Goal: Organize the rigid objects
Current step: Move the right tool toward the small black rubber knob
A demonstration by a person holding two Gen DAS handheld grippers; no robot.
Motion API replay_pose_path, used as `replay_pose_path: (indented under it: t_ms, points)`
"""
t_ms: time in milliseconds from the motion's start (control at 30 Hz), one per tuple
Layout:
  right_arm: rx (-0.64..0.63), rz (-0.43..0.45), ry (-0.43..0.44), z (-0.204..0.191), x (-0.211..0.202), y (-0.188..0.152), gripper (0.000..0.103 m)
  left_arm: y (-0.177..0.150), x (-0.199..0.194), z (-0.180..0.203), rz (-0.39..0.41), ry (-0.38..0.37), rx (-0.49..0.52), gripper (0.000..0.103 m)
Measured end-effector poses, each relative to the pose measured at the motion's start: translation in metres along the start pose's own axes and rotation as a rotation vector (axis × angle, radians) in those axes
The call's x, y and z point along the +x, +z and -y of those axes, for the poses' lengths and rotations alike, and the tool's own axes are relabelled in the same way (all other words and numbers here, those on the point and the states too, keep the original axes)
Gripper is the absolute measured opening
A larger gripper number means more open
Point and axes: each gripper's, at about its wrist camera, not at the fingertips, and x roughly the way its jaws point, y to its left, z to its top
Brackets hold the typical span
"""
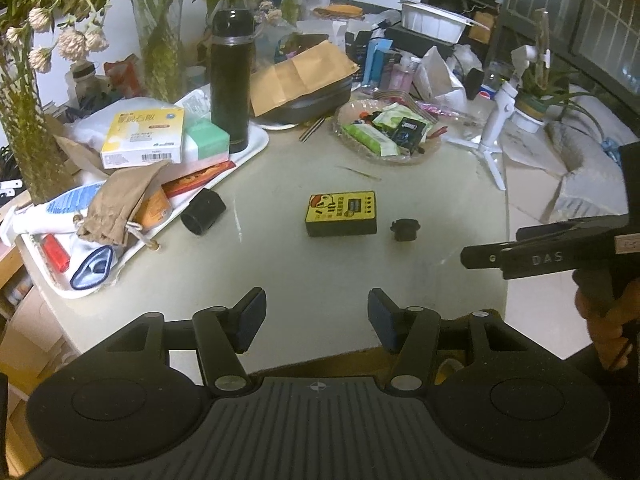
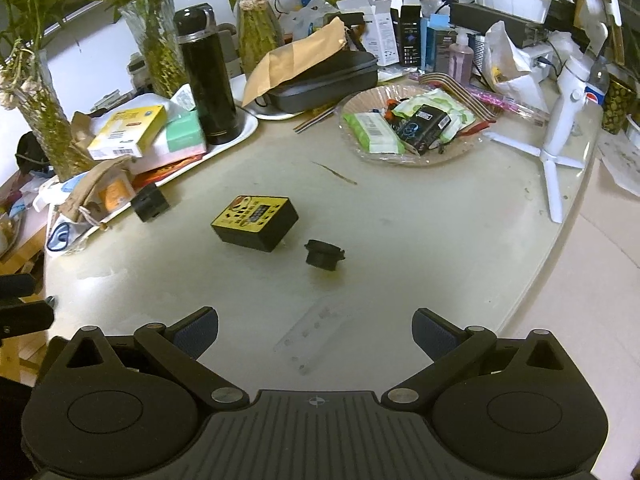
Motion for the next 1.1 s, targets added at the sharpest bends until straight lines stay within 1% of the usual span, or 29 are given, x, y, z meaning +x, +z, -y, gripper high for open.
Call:
replay_pose_path:
  t_ms: [133, 200, 433, 567, 600, 667, 833, 1033, 1100]
  points:
    - [0.006, 0.012, 0.0, 0.004, 0.009, 0.001, 0.101, 0.002, 0.005, 0.001, 0.006, -0.011, 0.005, 0.055]
    - [0.007, 0.019, 0.004, 0.006, 0.013, 0.001, 0.096, 0.003, 0.009, 0.001, 0.005, -0.014, 0.009, 0.055]
    - [-0.003, 0.031, 0.0, 0.009, 0.027, 0.003, 0.095, 0.005, 0.021, -0.001, 0.013, -0.03, 0.022, 0.055]
    - [-0.008, 0.032, 0.002, 0.01, 0.036, 0.002, 0.093, 0.005, 0.029, -0.004, 0.015, -0.038, 0.01, 0.055]
    - [-0.009, 0.03, 0.006, 0.011, 0.039, 0.001, 0.089, 0.005, 0.03, -0.004, 0.017, -0.04, 0.006, 0.055]
    - [-0.01, 0.02, 0.014, 0.01, 0.047, 0.0, 0.087, 0.004, 0.033, -0.007, 0.02, -0.042, -0.002, 0.055]
    - [0.001, -0.023, 0.023, 0.01, 0.061, 0.001, 0.087, 0.002, 0.039, -0.01, 0.022, -0.047, -0.019, 0.055]
    - [-0.005, -0.008, 0.016, 0.007, 0.074, 0.009, 0.085, -0.001, 0.043, -0.013, 0.023, -0.049, -0.028, 0.055]
    - [-0.008, -0.003, 0.023, 0.006, 0.081, 0.012, 0.082, -0.001, 0.043, -0.014, 0.028, -0.053, -0.032, 0.055]
